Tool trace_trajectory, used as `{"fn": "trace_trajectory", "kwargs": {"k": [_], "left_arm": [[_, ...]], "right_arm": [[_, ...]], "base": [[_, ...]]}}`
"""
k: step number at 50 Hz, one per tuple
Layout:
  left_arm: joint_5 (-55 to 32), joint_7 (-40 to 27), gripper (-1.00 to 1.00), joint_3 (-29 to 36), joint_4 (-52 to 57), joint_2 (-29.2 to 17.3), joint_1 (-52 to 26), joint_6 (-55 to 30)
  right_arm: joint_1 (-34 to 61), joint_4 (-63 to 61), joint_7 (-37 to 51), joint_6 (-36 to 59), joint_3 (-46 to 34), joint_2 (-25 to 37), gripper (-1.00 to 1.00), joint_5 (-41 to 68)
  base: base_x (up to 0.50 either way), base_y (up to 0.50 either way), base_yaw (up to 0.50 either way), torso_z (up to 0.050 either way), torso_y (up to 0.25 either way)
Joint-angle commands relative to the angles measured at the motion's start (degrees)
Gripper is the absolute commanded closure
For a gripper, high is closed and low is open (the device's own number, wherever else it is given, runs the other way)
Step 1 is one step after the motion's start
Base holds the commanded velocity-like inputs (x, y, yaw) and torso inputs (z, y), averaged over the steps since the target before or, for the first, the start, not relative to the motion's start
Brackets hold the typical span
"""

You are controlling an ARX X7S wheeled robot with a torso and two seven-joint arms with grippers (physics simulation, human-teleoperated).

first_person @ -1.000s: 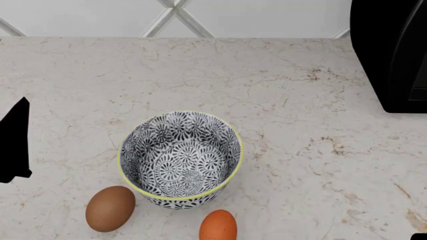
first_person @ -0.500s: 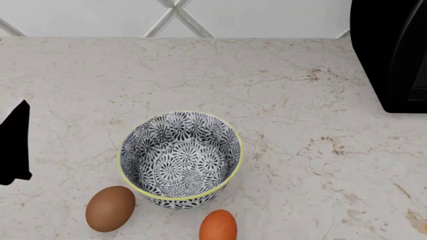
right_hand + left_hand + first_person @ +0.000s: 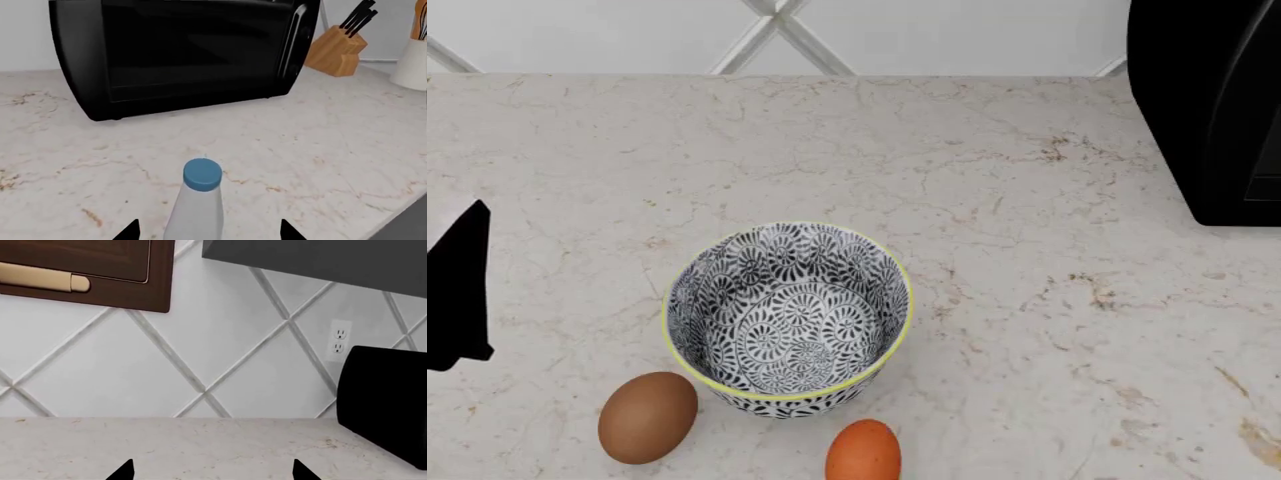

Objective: Place the eggs and milk next to the bowl.

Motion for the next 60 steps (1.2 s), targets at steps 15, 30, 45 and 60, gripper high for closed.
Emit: {"fn": "trace_trajectory", "kwargs": {"k": [15,30,45,60], "left_arm": [[0.0,0.8,-1.00,-2.1,0.0,-0.1,0.0,-0.1],[0.0,0.2,-1.00,-2.2,0.4,-0.7,0.1,-0.4],[1.4,1.3,-1.00,-1.1,-1.3,-0.4,-0.5,0.3],[1.3,0.9,-1.00,-0.6,-1.1,-0.3,-0.8,0.2]], "right_arm": [[7.2,12.7,-4.2,-4.7,-8.1,-2.2,-1.00,-7.9],[12.6,23.2,-8.1,-9.5,-14.5,-3.6,-1.00,-13.4],[13.3,26.3,-9.3,-11.3,-15.6,-4.3,1.00,-14.7],[12.1,22.7,-8.8,-10.9,-13.9,-3.5,1.00,-13.4]], "base": [[0.00,0.00,0.00,0.000,0.000],[0.00,0.00,0.00,0.000,0.000],[0.00,0.00,0.00,0.000,0.000],[0.00,0.00,0.00,0.000,0.000]]}}
